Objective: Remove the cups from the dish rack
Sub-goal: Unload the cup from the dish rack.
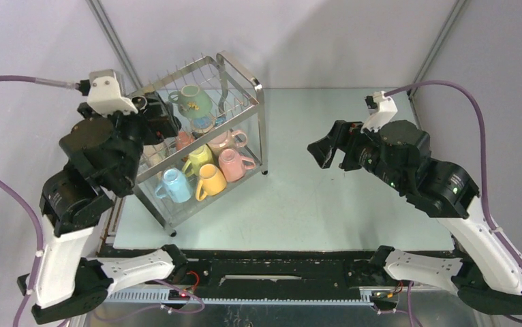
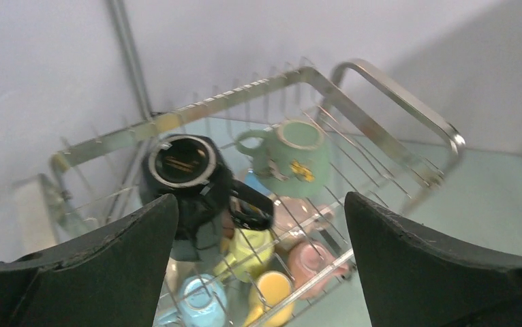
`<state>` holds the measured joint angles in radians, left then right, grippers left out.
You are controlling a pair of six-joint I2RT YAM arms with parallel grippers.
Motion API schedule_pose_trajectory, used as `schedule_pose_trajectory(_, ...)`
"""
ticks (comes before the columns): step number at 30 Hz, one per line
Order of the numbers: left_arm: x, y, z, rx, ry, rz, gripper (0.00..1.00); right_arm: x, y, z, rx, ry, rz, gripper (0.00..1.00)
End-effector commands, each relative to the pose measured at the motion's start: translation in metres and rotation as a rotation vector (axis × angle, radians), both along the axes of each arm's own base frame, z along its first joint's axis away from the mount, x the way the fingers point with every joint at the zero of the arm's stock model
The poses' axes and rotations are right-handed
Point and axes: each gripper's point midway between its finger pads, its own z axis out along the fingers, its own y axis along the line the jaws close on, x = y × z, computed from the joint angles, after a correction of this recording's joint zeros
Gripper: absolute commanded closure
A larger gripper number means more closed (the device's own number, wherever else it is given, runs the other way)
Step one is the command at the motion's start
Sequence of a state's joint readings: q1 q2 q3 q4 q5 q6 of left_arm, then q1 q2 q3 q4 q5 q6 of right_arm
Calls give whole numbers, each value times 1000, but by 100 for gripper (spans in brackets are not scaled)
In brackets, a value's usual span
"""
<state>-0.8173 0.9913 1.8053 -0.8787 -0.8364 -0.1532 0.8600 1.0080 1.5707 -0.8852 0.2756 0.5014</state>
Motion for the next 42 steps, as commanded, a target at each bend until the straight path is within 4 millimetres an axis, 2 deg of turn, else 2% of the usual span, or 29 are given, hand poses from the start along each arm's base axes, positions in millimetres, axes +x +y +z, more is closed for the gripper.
schedule_pose_trajectory(1, 1, 33, 19, -25, -17, 151, 0, 0, 11, 2, -4, -20, 45, 0)
schedule_pose_trajectory(5, 9, 41, 14, -19, 28, 205, 0, -1, 15, -2, -8, -11, 63, 0)
schedule_pose_trajectory(10, 26, 42, -9, -6, 125, 202, 0, -4, 21, -8, -17, 5, 96, 0)
schedule_pose_trajectory(15, 37, 44, -23, 21, 181, 200, 0, -7, 20, -12, -30, 11, 106, 0)
schedule_pose_trajectory(24, 53, 59, -51, 53, 277, 263, 0, -11, 26, -19, -41, 21, 139, 0)
schedule_pose_trajectory(33, 61, 69, -74, 56, 326, 306, 0, -11, 37, -30, -80, 42, 181, 0)
schedule_pose_trajectory(39, 63, 69, -79, 35, 332, 301, 0, -12, 44, -37, -102, 58, 200, 0)
schedule_pose_trajectory(42, 61, 69, -80, 32, 336, 302, 5, -12, 46, -40, -114, 69, 205, 0)
